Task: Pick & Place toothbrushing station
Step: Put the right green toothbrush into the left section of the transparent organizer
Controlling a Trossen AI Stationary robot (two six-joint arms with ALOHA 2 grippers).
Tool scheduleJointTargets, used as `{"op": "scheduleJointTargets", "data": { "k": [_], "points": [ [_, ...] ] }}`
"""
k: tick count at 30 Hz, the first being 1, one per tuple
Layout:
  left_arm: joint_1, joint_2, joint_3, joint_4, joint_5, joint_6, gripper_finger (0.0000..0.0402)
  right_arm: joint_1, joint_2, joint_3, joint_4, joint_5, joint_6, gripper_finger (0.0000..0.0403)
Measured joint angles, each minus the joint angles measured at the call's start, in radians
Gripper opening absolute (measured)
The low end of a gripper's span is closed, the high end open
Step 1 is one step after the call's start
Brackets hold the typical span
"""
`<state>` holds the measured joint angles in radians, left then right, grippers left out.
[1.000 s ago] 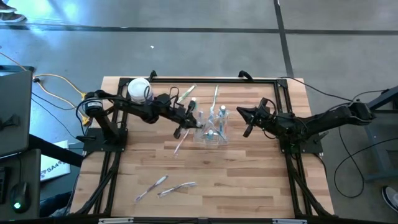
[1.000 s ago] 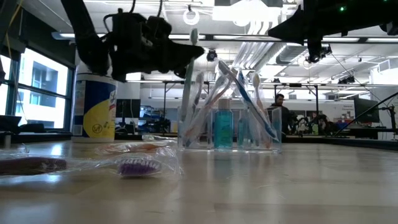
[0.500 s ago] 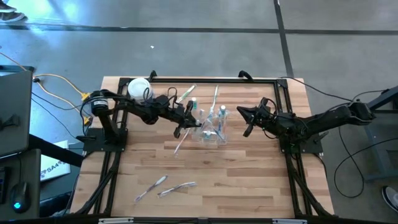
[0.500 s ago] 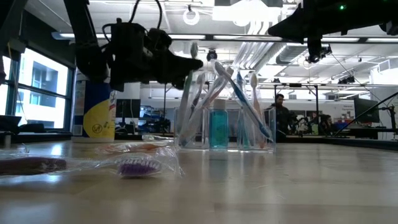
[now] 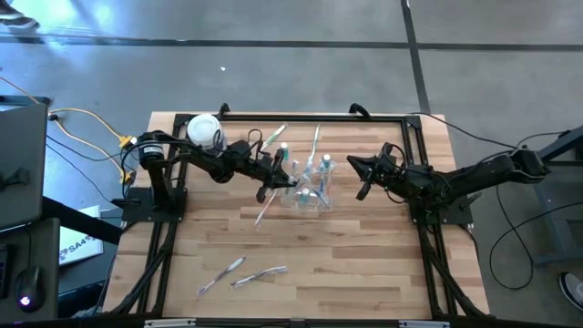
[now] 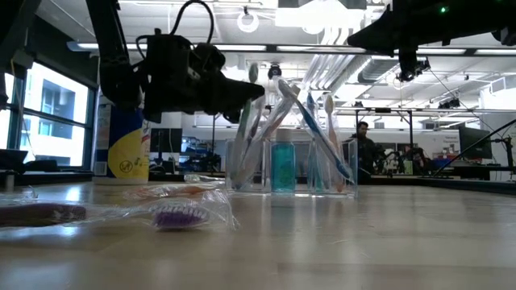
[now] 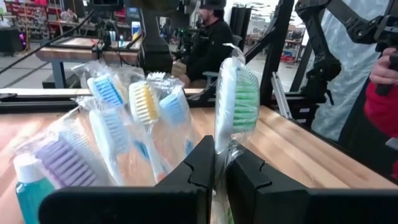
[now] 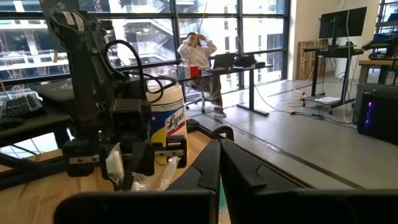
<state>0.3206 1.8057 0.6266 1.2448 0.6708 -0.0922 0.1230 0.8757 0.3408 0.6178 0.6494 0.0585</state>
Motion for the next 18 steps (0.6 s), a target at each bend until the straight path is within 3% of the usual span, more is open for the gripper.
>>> {"op": "scheduleJointTargets", "data": {
  "k": [18],
  "points": [
    [0.000,-0.001,0.001,-0.065,-0.019,0.035,0.0026,-0.001,0.000,0.000,-0.018,-0.030,-0.026,0.0002]
  ]
}}
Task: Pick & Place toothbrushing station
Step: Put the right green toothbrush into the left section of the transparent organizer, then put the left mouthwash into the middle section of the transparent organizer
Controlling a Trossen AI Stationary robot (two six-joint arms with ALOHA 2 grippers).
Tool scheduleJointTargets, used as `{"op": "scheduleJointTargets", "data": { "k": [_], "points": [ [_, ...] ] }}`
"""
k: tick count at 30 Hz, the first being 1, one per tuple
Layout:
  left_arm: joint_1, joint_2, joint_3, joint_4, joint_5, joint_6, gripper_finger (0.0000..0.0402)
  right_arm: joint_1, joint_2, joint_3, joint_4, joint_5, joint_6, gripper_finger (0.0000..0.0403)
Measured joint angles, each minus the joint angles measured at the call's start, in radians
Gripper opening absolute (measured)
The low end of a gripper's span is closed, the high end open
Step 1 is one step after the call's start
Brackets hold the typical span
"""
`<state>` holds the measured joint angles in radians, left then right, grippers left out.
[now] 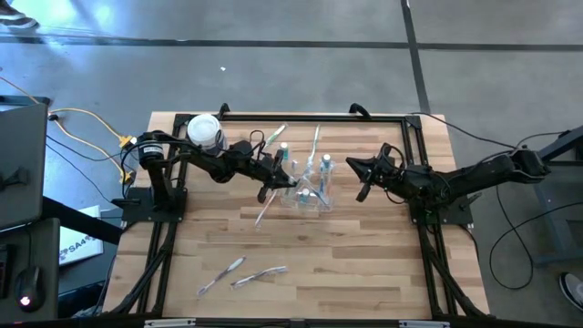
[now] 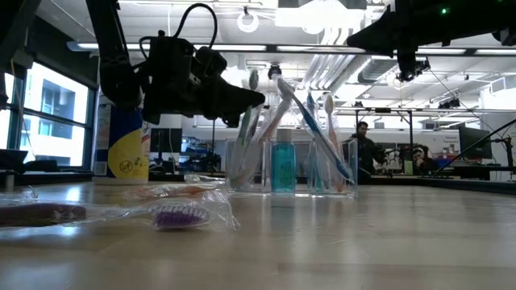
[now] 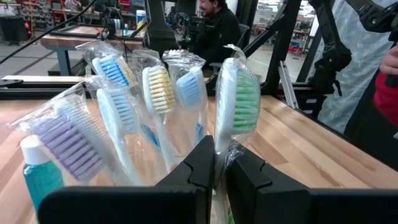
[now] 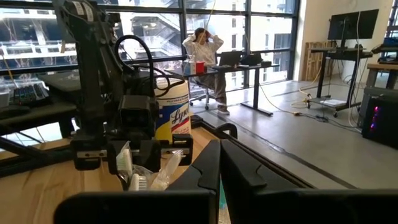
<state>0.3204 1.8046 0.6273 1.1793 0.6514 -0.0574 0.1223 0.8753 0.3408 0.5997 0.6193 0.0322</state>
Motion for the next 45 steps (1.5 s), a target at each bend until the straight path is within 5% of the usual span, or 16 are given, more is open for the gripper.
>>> {"op": "scheduleJointTargets", "data": {
  "k": [12,29,45],
  "points": [
    [0.000,0.000,0.000,-0.002,-0.065,0.007,0.0026,0.003,0.000,0.000,-0.028,-0.079,-0.003,0.0011],
    [0.000,0.000,0.000,-0.025,-0.107,0.027,0.0031,-0.005,0.004,0.000,-0.073,-0.073,0.024,0.0128],
    [0.000,0.001,-0.001,-0.055,-0.159,-0.034,0.0175,-0.005,0.004,0.000,-0.074,-0.114,0.024,0.0151]
  ]
}}
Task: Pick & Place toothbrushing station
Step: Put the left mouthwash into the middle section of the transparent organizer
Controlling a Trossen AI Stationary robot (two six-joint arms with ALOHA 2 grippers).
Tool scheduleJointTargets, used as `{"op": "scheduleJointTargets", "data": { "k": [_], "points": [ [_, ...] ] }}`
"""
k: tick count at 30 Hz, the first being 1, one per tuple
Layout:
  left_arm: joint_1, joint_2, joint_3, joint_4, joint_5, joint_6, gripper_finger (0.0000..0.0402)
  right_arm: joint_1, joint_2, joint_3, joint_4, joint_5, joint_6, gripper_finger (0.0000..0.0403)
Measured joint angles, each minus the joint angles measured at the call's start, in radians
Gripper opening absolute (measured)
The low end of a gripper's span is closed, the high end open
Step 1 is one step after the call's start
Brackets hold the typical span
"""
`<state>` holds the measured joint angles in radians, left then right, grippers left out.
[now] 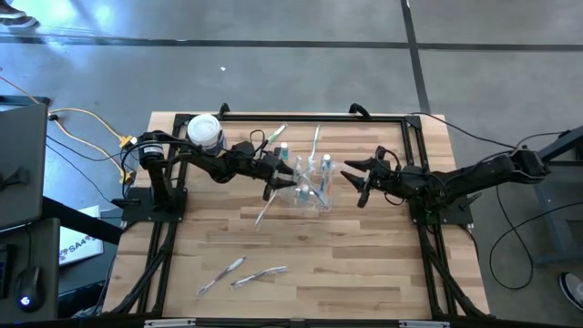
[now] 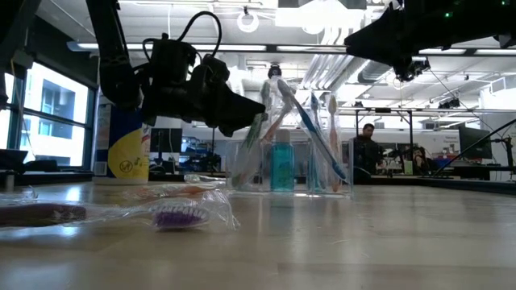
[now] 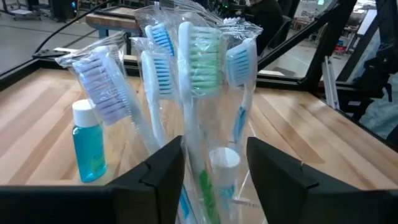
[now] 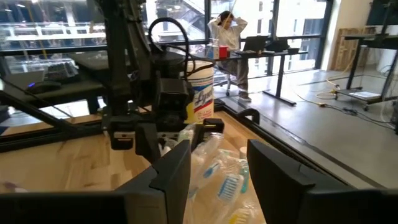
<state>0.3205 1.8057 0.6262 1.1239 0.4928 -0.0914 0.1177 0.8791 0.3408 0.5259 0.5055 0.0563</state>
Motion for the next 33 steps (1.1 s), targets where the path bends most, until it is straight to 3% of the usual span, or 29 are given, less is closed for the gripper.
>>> {"op": "scheduleJointTargets", "data": {
  "k": [24,33],
  "points": [
    [0.000,-0.002,0.000,0.001,0.014,-0.019,0.0189,0.000,0.000,0.000,-0.001,-0.019,0.000,0.0151],
    [0.000,-0.165,0.002,-0.260,-0.015,0.049,0.0189,0.000,0.000,0.000,-0.017,-0.018,0.001,0.0151]
  ]
}}
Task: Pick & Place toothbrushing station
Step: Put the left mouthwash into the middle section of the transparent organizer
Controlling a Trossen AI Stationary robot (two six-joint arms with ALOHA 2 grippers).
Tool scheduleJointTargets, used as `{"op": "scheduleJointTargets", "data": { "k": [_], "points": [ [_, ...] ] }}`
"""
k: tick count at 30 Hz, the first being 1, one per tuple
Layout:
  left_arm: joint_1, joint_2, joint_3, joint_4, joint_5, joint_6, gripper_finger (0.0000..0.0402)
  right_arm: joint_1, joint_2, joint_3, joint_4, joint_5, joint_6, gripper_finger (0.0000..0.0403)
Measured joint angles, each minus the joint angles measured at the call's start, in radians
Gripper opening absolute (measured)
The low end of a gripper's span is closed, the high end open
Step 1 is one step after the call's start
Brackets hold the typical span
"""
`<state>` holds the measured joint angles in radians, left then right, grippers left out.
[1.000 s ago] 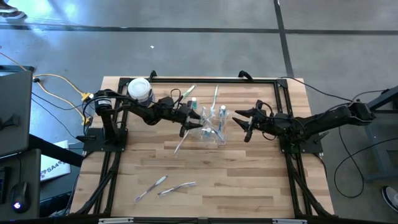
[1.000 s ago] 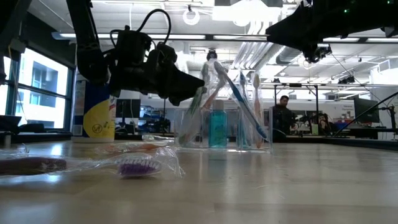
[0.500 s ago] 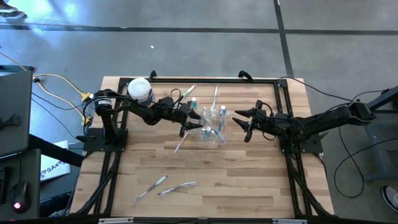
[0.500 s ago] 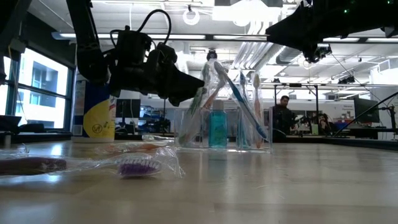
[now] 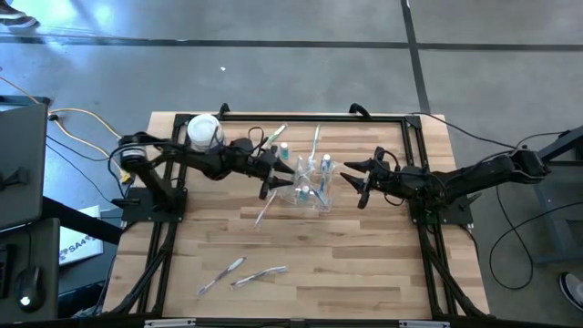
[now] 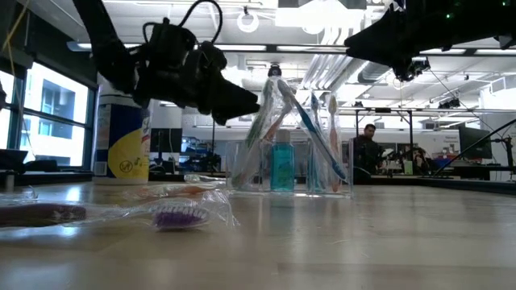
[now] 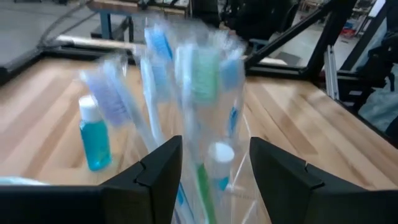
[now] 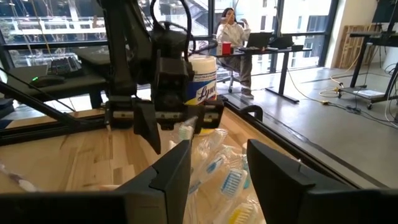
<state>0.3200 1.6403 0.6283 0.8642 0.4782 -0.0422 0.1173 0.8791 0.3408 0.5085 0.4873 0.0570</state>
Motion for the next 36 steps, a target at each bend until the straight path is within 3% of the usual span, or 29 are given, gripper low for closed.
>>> {"op": "scheduleJointTargets", "data": {
  "k": [11,18,22,27,31,36],
  "points": [
    [-0.001,-0.187,-0.001,-0.292,-0.067,0.089,0.0189,0.000,0.000,0.000,-0.006,0.000,0.000,0.0151],
    [0.000,-0.361,0.020,-0.480,-0.251,0.206,0.0189,0.000,0.000,0.000,-0.039,0.000,0.000,0.0151],
    [0.001,-0.387,0.129,-0.736,-0.412,0.296,0.0189,0.000,0.000,0.000,-0.039,0.000,0.000,0.0151],
    [0.007,-0.325,0.347,-1.092,-0.475,0.394,0.0189,0.000,0.000,0.000,-0.041,-0.003,0.000,0.0151],
    [0.056,-0.240,0.537,-1.333,-0.456,0.456,0.0189,0.000,0.000,0.000,-0.043,-0.047,0.003,0.0151],
    [0.161,-0.124,0.715,-1.524,-0.336,0.557,0.0189,0.000,0.000,0.000,-0.043,-0.112,0.003,0.0151]
  ]
}}
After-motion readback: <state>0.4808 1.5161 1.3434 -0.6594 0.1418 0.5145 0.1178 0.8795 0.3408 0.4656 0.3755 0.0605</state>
